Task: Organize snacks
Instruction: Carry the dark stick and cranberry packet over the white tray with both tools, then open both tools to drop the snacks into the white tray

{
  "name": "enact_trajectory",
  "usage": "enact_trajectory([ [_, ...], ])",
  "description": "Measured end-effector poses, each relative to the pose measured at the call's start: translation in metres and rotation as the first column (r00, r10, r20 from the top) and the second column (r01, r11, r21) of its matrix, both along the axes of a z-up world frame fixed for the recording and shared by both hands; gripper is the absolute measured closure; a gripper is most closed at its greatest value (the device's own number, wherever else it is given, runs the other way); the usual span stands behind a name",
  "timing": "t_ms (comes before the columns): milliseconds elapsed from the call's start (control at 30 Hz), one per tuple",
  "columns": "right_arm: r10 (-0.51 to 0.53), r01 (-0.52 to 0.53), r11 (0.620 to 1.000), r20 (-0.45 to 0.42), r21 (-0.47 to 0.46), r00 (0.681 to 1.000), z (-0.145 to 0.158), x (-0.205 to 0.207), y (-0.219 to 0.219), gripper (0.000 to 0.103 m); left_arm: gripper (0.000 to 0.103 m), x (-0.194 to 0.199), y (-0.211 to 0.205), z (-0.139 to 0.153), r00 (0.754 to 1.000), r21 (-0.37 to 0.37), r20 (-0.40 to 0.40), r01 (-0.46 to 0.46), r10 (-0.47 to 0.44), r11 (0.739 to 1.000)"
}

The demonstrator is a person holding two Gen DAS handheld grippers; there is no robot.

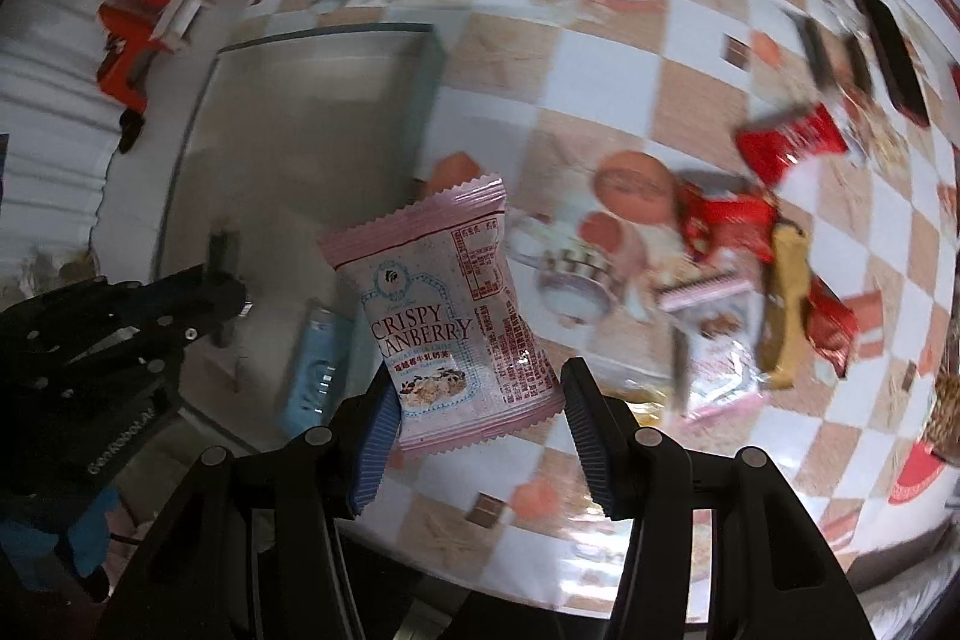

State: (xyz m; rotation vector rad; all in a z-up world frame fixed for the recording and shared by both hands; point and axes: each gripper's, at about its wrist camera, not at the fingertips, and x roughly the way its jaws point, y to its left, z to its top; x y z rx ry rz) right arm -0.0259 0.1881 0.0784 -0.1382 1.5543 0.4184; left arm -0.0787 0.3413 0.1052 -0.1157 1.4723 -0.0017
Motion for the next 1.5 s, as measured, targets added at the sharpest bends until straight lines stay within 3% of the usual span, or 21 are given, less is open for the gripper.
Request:
enact_trajectory([
  [567,0.145,-0.144,0.989,-0.045,0.020,0.988,-0.022,-0.007,0.092,0.048,0.084,-0.025,0.046,-0.018,0.996,0.014,-0.059,-0.062,0.063,0.998],
  [1133,0.160,-0.159,0.987,-0.121,0.022,0.980,-0.051,-0.010,0.119,0.048,0.082,-0.028,0.046,-0.037,0.993,0.026,-0.098,-0.062,0.064,0.998],
  [1200,0.156,-0.154,0.988,-0.126,0.023,0.980,-0.053,-0.011,0.119,0.048,0.078,-0.027,0.046,-0.038,0.993,0.030,-0.103,-0.063,0.066,0.998],
  [1367,0.135,-0.134,0.991,-0.127,0.018,0.983,-0.052,-0.007,0.113,0.046,0.042,-0.025,0.048,-0.039,0.990,0.057,-0.107,-0.084,0.090,0.995],
  [1467,0.109,-0.108,0.994,-0.132,0.010,0.985,-0.053,-0.004,0.106,0.044,0.033,-0.023,0.049,-0.039,0.989,0.053,-0.104,-0.101,0.106,0.993],
  [1500,0.103,-0.103,0.995,-0.131,0.005,0.986,-0.053,-0.003,0.104,0.037,0.033,-0.022,0.048,-0.040,0.989,0.061,-0.104,-0.102,0.108,0.993],
])
